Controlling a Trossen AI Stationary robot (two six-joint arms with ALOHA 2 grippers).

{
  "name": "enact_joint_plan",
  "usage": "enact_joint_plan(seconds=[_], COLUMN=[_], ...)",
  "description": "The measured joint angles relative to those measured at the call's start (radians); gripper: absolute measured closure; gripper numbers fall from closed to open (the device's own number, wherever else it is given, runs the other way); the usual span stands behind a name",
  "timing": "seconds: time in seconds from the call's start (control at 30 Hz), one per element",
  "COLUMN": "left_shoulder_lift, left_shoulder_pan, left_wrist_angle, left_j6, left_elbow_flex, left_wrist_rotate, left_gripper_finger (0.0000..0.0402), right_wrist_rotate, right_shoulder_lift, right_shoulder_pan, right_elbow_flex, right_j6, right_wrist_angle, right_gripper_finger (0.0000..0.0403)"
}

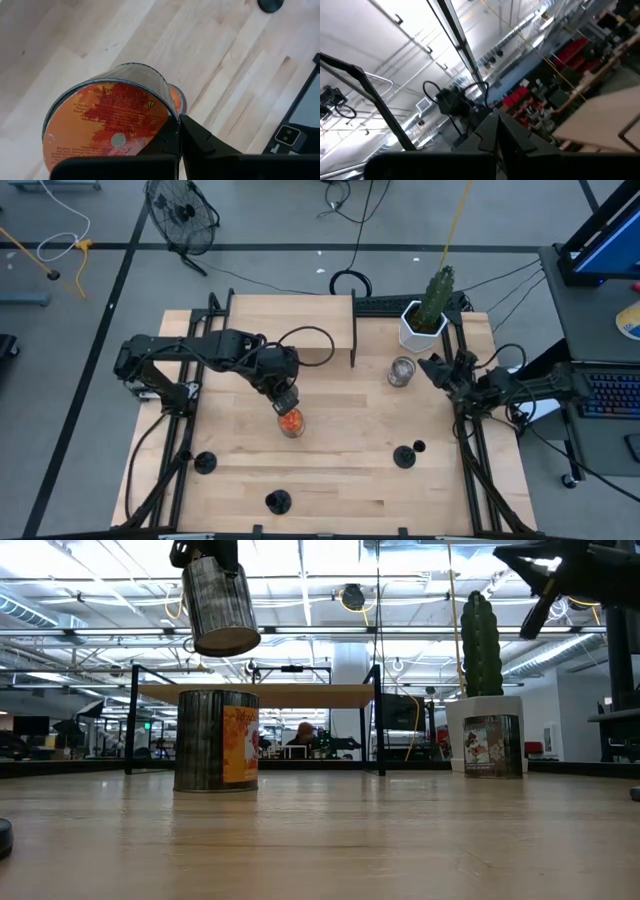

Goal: Pick & Place candle stick holders
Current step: Put the top orange scented candle on the shelf

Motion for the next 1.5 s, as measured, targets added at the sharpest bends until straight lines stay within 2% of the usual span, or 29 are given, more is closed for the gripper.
enact_joint_plan(seconds=[0.13,0.3,0.47,0.57,0.67,0.73,0.9,1.2,1.37,1.5], left_shoulder_lift=[0.000,0.000,0.000,0.000,0.000,0.000,0.000,0.000,0.000,0.000], left_shoulder_pan=[0.000,0.000,-0.003,-0.003,-0.003,-0.003,-0.001,-0.001,-0.001,-0.001], left_wrist_angle=[0.000,-0.001,-0.002,-0.005,-0.006,-0.006,-0.006,-0.008,-0.009,-0.009], left_j6=[0.001,0.001,-0.002,-0.002,-0.002,0.000,0.006,-0.009,-0.012,-0.012], left_elbow_flex=[0.000,0.000,0.000,0.000,0.000,0.000,0.000,0.000,0.000,0.000], left_wrist_rotate=[0.000,0.000,0.000,0.000,0.000,0.000,0.000,0.008,0.008,0.009], left_gripper_finger=[0.0401,0.0401,0.0401,0.0401,0.0401,0.0401,0.0401,0.0401,0.0401,0.0401], right_wrist_rotate=[0.060,0.089,0.241,0.246,0.222,0.166,0.132,0.052,0.049,-0.045], right_shoulder_lift=[0.044,0.094,0.133,0.145,0.157,0.166,0.232,0.453,0.576,0.676], right_shoulder_pan=[0.000,0.000,0.000,0.000,-0.001,0.000,0.000,0.000,0.000,0.000], right_elbow_flex=[0.000,0.000,0.000,0.000,0.000,0.000,0.035,0.300,0.414,0.483], right_j6=[0.081,0.049,0.044,0.070,0.097,0.060,-0.078,-0.251,-0.316,-0.409], right_wrist_angle=[0.020,0.008,-0.002,-0.003,-0.003,-0.002,-0.020,-0.299,-0.338,-0.349], right_gripper_finger=[0.0387,0.0381,0.0380,0.0380,0.0380,0.0381,0.0390,0.0402,0.0401,0.0402])
